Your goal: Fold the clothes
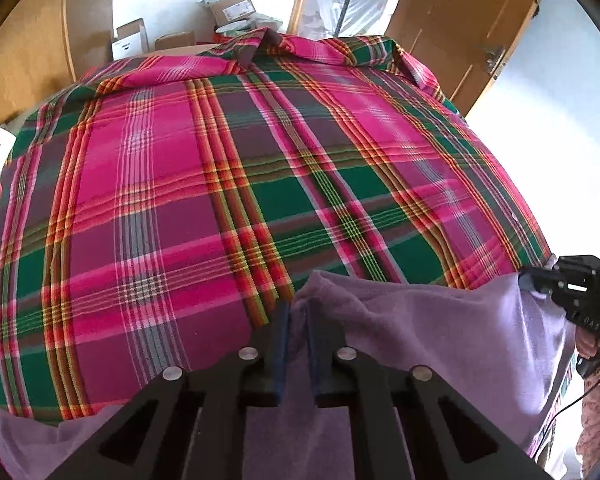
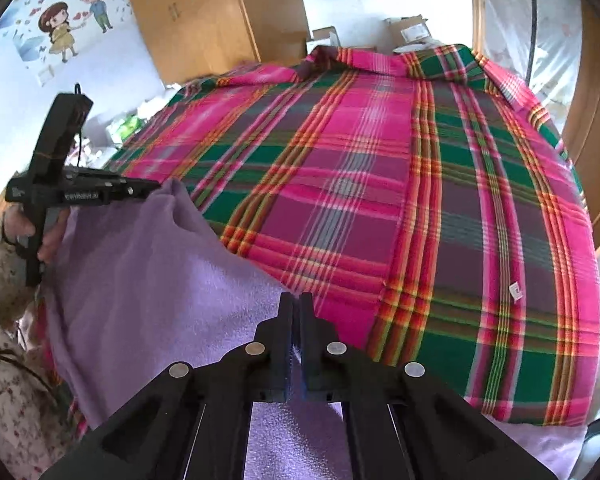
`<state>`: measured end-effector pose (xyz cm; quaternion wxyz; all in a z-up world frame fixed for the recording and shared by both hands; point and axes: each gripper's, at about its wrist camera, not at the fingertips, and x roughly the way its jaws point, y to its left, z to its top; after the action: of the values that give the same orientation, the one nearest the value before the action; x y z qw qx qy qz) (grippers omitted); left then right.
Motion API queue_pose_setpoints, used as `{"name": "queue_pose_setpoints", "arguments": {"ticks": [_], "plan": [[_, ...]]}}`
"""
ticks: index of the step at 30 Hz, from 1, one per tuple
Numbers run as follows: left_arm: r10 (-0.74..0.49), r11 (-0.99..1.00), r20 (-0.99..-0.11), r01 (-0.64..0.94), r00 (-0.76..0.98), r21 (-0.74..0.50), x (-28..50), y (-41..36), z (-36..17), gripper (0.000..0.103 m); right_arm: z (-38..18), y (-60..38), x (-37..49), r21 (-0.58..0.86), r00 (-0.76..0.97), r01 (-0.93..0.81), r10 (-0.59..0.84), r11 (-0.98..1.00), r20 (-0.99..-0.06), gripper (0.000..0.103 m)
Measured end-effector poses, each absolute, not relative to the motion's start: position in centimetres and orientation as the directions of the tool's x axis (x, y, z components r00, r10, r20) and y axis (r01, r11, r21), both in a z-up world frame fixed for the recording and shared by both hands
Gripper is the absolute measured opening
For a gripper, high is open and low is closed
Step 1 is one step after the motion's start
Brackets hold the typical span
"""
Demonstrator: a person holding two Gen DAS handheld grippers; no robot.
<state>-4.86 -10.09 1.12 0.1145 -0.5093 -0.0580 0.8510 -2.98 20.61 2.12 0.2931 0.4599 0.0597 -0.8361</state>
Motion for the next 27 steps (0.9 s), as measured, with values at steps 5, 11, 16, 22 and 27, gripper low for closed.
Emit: {"name": "queue_pose_setpoints", "arguments": {"ticks": [5, 11, 16, 22, 27], "plan": [[0.257, -0.966, -0.858, -0.111, -0.444, -0.232, -4.8, -10.4, 1.1, 0.010, 1.7, 20.6, -3.1, 0.163, -0.419, 0.502, -0.404, -0.849, -0.814, 0.007], [0.239, -0.971, -0.857, -0.099, -0.456, -0.218, -2.6, -11.1, 2.2, 0.011, 3.3, 19.7, -0.7, 0.176, -0.469, 0.484, -0.424, -0.857, -0.775, 0.024], [0.241, -0.970, -0.849, -0.100, -0.471, -0.220, 0.2, -11.4, 3.0, 0.017, 3.9, 17.2, 2.4, 0.243, -0.407, 0.567, -0.524, -0.787, -0.748, 0.026], [0.238, -0.970, -0.856, -0.067, -0.459, -0.234, 3.9, -12.8, 2.6, 0.017, 2.4, 12.2, 6.0, 0.300, -0.236, 0.680, -0.588, -0.668, -0.774, 0.026], [0.251, -0.963, -0.848, -0.033, -0.467, -0.267, 6.9, -14.9, 2.3, 0.017, 1.8, 10.2, 8.0, 0.357, -0.141, 0.716, -0.624, -0.600, -0.768, 0.026]]}}
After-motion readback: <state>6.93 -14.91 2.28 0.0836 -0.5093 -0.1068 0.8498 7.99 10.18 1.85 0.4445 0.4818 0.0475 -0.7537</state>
